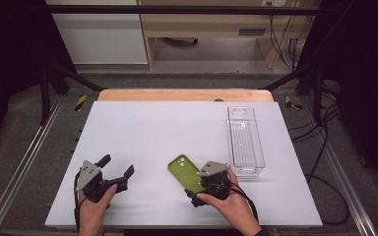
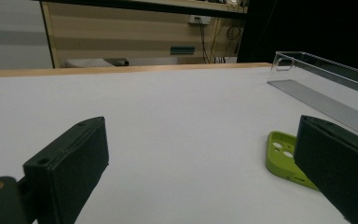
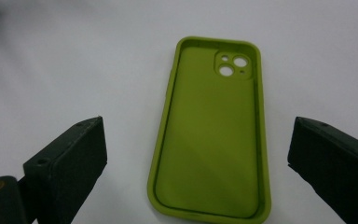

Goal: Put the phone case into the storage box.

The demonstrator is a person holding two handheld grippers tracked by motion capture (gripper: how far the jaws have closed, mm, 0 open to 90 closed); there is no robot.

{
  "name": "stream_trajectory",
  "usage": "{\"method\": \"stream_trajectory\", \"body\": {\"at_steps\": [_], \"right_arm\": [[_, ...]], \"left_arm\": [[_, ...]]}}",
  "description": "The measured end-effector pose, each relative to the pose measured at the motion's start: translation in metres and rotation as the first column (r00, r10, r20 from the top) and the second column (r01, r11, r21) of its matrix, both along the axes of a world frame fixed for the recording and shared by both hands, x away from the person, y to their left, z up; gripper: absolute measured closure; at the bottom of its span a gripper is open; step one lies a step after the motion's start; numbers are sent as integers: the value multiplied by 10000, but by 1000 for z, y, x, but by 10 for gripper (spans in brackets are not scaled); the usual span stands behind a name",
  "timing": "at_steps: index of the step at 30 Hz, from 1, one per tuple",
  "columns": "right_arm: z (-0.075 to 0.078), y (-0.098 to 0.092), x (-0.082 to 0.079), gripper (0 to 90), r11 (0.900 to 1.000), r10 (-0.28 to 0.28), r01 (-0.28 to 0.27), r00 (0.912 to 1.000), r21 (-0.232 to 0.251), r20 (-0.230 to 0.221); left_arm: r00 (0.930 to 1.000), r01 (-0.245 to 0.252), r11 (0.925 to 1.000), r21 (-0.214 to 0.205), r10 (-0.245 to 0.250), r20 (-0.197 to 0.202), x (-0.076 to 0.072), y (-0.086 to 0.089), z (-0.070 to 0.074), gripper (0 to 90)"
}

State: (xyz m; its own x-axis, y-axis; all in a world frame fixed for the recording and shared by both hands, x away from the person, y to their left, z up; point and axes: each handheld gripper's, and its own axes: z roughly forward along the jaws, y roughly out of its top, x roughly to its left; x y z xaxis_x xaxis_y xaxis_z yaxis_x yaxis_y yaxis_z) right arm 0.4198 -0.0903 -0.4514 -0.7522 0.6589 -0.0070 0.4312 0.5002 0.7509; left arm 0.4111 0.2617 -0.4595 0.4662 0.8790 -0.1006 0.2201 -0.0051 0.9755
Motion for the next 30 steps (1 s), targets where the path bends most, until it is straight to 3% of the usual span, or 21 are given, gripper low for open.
{"method": "stream_trajectory", "body": {"at_steps": [15, 17, 30], "right_arm": [[-20, -1, 5, 51, 9992, -75, 60, 9992, -389, -391], [-22, -2, 6, 51, 9994, -75, 57, 9986, -352, -515], [-29, 2, 15, 60, 9979, -41, -15, 9963, -647, -864]], "left_arm": [[10000, -20, 10000, 13, 20, 16, -1, -1, 0, 22], [10000, 13, 9999, -168, -14, -70, 0, -1, -1, 20], [10000, 71, 10000, -32, -71, 8, 0, -2, 1, 20]]}}
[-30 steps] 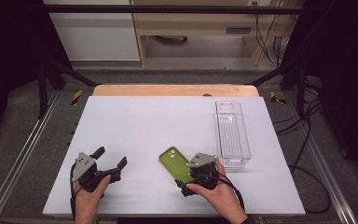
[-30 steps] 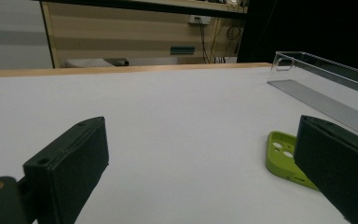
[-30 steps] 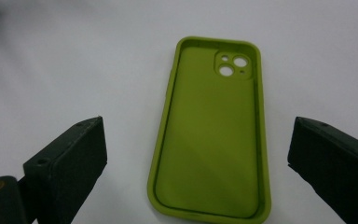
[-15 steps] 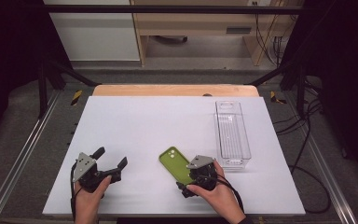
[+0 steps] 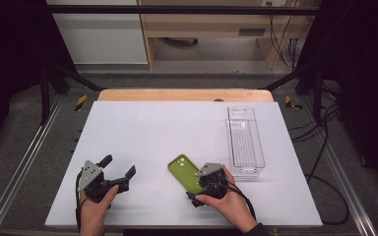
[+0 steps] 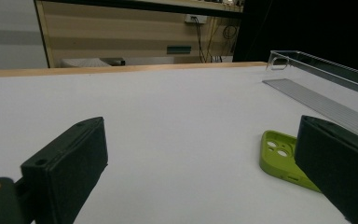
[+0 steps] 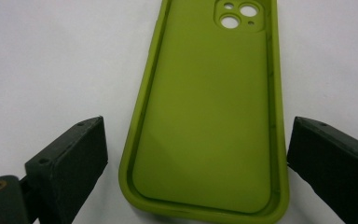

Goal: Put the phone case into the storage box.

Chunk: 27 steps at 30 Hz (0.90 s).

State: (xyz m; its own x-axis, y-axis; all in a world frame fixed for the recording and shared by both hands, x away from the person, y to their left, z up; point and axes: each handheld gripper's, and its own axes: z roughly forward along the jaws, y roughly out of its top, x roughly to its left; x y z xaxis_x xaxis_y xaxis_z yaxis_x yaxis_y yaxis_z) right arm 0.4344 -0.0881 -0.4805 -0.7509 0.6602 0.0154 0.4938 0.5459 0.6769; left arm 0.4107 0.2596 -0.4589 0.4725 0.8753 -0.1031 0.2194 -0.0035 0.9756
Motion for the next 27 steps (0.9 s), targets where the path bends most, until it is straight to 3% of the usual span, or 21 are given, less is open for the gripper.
{"method": "stream_trajectory", "body": {"at_steps": [9, 17, 27], "right_arm": [[-5, 0, 1, 73, 9999, 26, -27, 9999, -111, -117], [-5, -3, 0, 129, 9999, -54, 55, 9999, -127, 114], [-5, -2, -2, 148, 9998, -149, 151, 9998, -155, 146]], "left_arm": [[10000, 4, 10000, -13, -4, -57, 1, -1, -1, 21], [9997, 239, 9992, 328, -237, -92, 0, -7, -1, 21], [9997, 202, 9995, 223, -198, -161, 0, -6, -1, 22]]}}
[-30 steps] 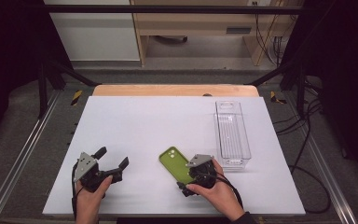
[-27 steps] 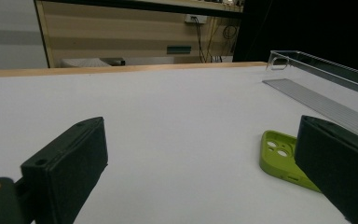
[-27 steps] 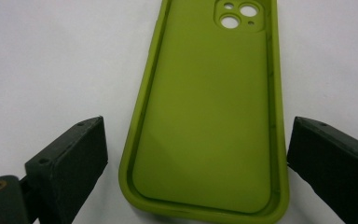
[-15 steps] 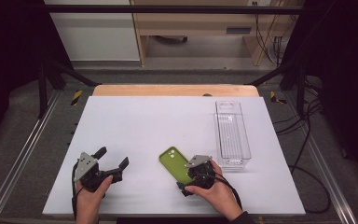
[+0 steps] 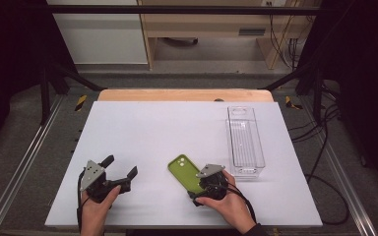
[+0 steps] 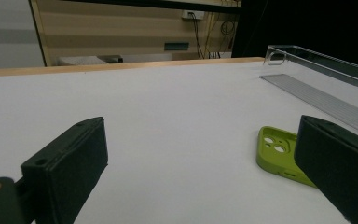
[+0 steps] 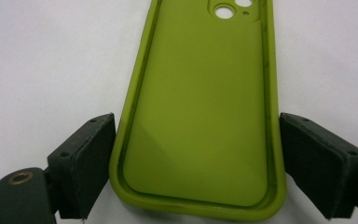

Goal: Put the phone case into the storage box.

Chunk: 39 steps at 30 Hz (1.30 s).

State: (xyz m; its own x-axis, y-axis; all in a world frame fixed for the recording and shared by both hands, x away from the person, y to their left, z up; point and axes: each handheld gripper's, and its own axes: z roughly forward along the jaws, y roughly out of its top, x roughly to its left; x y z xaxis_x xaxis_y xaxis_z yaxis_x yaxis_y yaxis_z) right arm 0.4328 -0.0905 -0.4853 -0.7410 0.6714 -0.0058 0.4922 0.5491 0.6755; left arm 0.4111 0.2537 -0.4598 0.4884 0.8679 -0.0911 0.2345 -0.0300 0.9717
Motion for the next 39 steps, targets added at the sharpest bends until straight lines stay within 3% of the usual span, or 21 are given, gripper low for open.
{"method": "stream_trajectory", "body": {"at_steps": [9, 17, 25, 30, 31, 35, 37, 39], "right_arm": [[-2, -2, -4, 169, 9997, -56, 50, 9996, 246, 274], [8, 0, -11, 172, 9987, 344, -383, 9931, 327, 1122], [10, 2, -17, 173, 9980, 336, -415, 9867, 467, 1593], [14, 1, -19, 173, 9971, 180, -326, 9785, 681, 2053], [17, -1, -21, 174, 9963, 33, -232, 9723, 826, 2337], [19, -1, -21, 174, 9954, -1, -263, 9611, 917, 2763], [20, -2, -21, 173, 9931, -7, -341, 9554, 1126, 2952], [21, -4, -22, 173, 9923, -51, -343, 9486, 1189, 3163]], "left_arm": [[9999, 89, 9995, 310, -91, 58, -3, -5, 0, 26], [9998, 191, 9994, 280, -192, 51, -6, -10, 1, 29], [9990, 434, 9984, 351, -436, 34, -6, -15, 2, 30], [9989, 464, 9985, 299, -464, -5, -7, -14, 4, 31], [9987, 504, 9984, 262, -504, 6, -9, -13, 6, 33], [9964, 823, 9966, 1, -823, -191, -7, -15, 7, 29], [9892, 1351, 9904, -281, -1364, -529, -3, -22, 8, 45], [9829, 1656, 9862, -18, -1652, -809, -1, -29, 9, 51]]}}
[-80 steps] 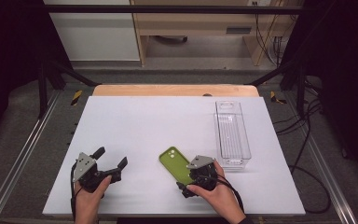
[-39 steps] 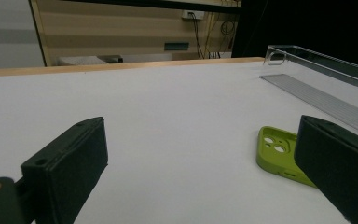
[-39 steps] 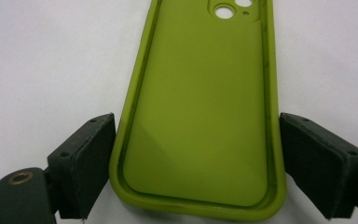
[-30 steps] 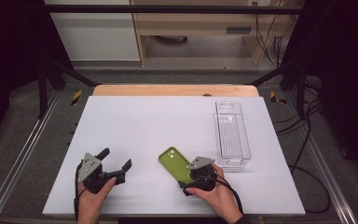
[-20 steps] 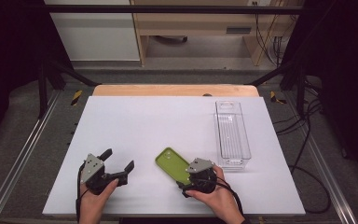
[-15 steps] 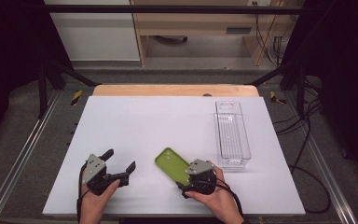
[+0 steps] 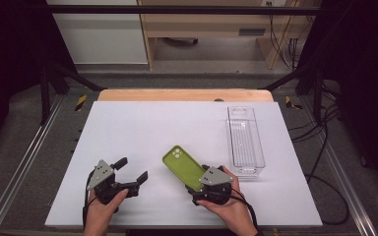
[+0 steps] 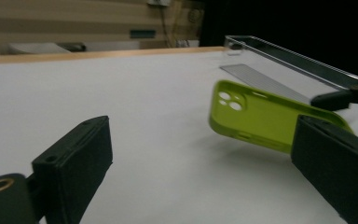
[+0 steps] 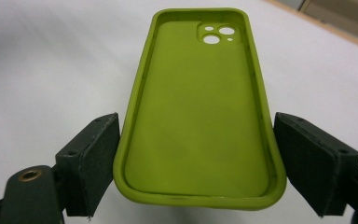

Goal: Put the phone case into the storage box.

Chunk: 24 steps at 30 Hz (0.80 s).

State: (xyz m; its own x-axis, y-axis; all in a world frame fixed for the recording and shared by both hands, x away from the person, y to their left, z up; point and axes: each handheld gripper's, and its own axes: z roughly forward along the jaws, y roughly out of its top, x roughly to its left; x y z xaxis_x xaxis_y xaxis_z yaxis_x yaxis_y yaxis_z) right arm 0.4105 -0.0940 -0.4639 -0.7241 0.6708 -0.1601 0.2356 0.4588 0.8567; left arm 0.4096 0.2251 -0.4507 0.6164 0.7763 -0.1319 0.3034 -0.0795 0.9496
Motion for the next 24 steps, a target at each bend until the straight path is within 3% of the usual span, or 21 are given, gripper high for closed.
{"method": "stream_trajectory", "body": {"at_steps": [1, 5, 13, 24], "right_arm": [[1, -1, 0, 173, 10000, 25, -26, 9999, 34, 99], [4, -1, -4, 173, 9997, 88, -100, 9987, 225, 512], [10, -1, -7, 173, 9980, 78, -148, 9934, 609, 1146], [17, 0, -11, 173, 9950, 20, -189, 9854, 978, 1702]], "left_arm": [[10000, 84, 9999, 69, -84, -10, 0, -3, 1, 51], [9983, 413, 9986, -345, -427, -402, 5, -11, 2, 39], [9886, 1197, 9927, -145, -1205, -908, 23, -29, 17, 102], [9823, 1454, 9894, -39, -1449, -1186, 37, -41, 35, 134]]}}
